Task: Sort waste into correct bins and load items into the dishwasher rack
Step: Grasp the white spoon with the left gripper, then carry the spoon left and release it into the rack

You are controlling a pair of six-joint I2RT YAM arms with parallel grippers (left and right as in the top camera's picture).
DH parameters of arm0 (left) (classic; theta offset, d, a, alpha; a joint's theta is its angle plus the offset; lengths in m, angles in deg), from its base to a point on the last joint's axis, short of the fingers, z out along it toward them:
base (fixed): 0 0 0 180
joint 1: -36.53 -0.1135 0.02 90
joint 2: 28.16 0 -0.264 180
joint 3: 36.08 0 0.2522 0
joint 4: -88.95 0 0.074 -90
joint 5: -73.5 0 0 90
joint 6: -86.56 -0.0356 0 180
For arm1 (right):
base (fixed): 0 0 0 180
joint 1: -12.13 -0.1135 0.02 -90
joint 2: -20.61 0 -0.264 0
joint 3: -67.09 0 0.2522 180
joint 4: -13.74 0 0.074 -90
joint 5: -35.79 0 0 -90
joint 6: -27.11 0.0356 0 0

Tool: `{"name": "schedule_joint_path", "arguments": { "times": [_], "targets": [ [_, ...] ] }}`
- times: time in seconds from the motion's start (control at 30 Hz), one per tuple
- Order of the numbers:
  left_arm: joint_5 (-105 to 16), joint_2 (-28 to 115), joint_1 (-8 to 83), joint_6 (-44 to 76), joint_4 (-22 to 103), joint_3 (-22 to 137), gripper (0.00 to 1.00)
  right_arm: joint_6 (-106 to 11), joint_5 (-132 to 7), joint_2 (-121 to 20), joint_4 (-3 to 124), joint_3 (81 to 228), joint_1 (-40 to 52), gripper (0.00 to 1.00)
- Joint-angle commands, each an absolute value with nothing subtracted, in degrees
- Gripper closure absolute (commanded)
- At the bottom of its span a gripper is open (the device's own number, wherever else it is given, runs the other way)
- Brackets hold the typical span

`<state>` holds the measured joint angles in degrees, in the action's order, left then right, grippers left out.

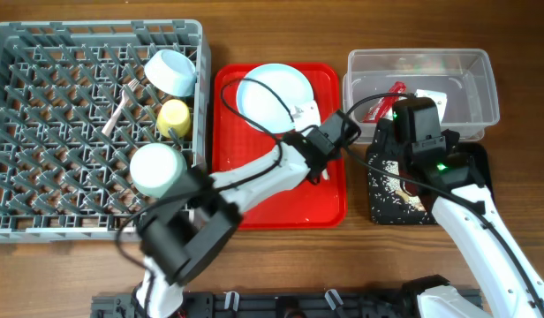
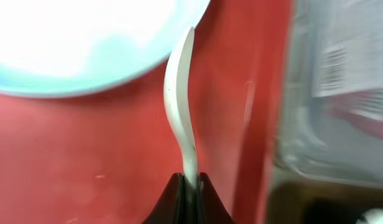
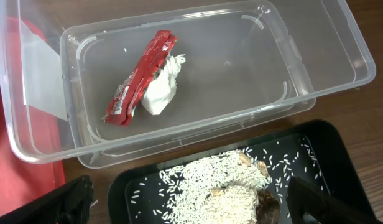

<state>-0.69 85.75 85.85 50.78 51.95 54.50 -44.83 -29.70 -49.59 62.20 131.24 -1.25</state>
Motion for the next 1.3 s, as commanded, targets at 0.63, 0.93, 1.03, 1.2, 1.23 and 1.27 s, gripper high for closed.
{"name": "schedule_joint_path", "arguments": {
  "times": [0.63, 0.93, 1.03, 1.2, 1.23, 1.27],
  "targets": [
    [7.29, 60.31, 42.79, 1.14, 27.90, 54.61, 0.96, -44.87, -28.76, -49.59, 62.09, 131.77, -1.17, 0.00],
    [-12.66, 66.49, 26.61, -13.81, 29.67, 54.61, 0.96, -44.83, -28.76, -49.59, 62.07, 131.77, -1.17, 0.00],
    [-14.61, 69.01, 25.76, -14.81, 29.76, 54.61, 0.96, -44.85, -28.76, -49.59, 62.09, 131.77, -1.17, 0.00],
    [-20.58, 70.12, 25.87, -14.35, 29.83, 54.61, 0.96, -44.87, -28.76, -49.59, 62.09, 131.77, -1.17, 0.00],
    [-20.55, 70.16, 25.87, -13.20, 29.83, 54.61, 0.96, -44.83, -28.76, -49.59, 62.09, 131.77, -1.17, 0.00],
    [-20.55, 70.21, 25.87, -13.09, 29.78, 54.61, 0.96, -44.83, -28.76, -49.59, 62.09, 131.77, -1.17, 0.00]
  ]
}}
